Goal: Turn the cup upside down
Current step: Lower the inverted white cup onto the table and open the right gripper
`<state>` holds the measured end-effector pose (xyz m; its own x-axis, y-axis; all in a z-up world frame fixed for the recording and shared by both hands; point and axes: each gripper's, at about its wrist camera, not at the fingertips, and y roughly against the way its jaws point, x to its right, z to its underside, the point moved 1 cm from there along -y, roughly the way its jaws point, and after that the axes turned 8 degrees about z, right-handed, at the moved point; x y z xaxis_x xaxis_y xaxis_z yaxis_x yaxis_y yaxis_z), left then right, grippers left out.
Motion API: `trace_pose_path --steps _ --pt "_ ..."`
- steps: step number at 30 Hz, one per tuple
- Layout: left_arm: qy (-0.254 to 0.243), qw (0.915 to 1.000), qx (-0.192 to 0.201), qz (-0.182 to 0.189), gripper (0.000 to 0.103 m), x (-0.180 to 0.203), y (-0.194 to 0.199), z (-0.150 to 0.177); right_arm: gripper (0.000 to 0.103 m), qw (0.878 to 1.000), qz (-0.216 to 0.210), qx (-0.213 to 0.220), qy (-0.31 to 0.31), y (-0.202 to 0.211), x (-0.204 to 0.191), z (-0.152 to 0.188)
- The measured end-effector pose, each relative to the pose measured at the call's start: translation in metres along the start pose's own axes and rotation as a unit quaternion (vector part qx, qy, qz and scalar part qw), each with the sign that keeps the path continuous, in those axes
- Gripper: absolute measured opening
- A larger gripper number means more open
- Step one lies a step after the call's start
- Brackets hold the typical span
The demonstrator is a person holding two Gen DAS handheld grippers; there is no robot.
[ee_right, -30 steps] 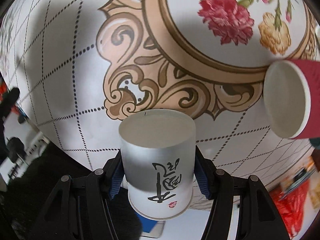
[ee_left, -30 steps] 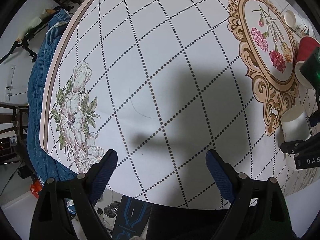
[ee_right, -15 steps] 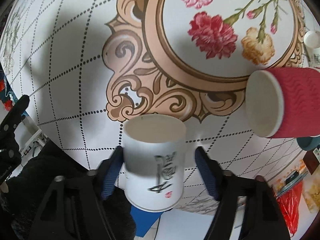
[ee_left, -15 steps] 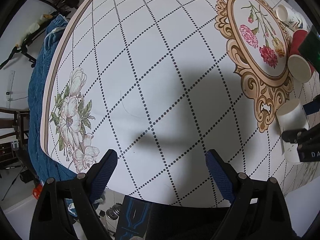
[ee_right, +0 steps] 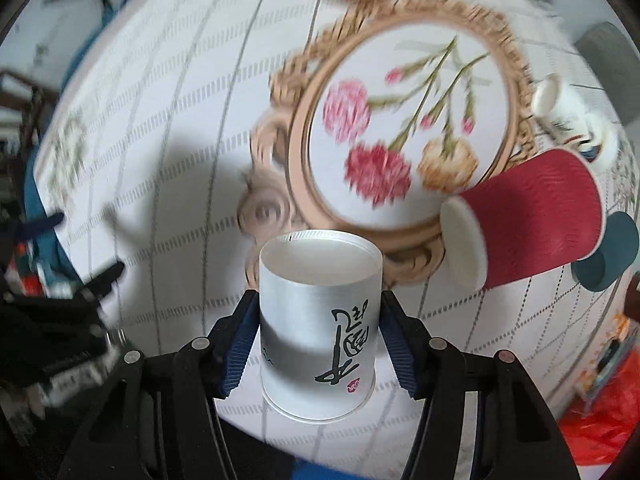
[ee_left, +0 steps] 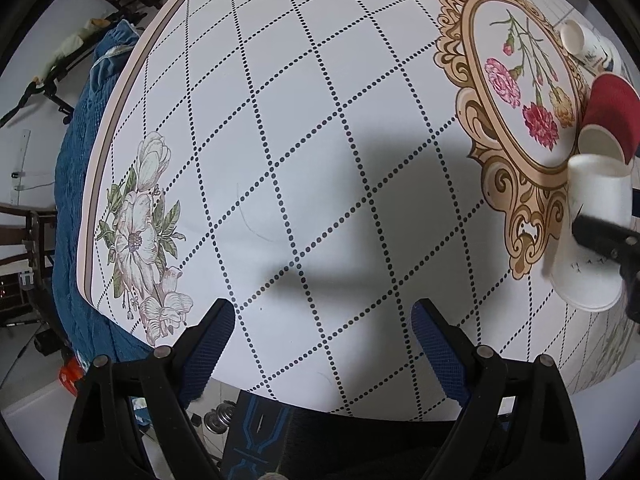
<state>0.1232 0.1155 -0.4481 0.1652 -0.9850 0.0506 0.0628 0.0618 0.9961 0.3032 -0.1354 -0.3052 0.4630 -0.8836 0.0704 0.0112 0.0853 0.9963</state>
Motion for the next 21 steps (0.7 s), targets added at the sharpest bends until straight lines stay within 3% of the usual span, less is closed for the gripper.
trace_pose_path --steps 3,7,10,15,21 --pt "0.008 1.0000 -0.002 -0.001 0.090 -0.006 -0.003 -0.006 0.062 0.997 -0.015 0.066 -0.049 0.016 0.007 0.003" --pt "0.015 0.9999 -0.002 -0.005 0.090 -0.012 -0.006 -0.011 0.062 0.980 -0.031 0.166 -0.109 0.019 0.012 0.017" --pt "0.015 0.9998 -0.001 -0.009 0.090 -0.014 -0.007 -0.014 0.062 0.968 -0.031 0.213 -0.126 0.009 0.007 0.028" --pt "0.011 0.9999 0.003 -0.012 0.090 -0.010 -0.002 -0.015 0.063 0.964 -0.008 0.244 -0.106 -0.001 -0.008 0.044" --pt "0.007 0.9997 0.018 -0.011 0.090 0.005 0.014 -0.004 0.064 0.971 -0.002 0.224 -0.086 -0.007 -0.018 0.056"
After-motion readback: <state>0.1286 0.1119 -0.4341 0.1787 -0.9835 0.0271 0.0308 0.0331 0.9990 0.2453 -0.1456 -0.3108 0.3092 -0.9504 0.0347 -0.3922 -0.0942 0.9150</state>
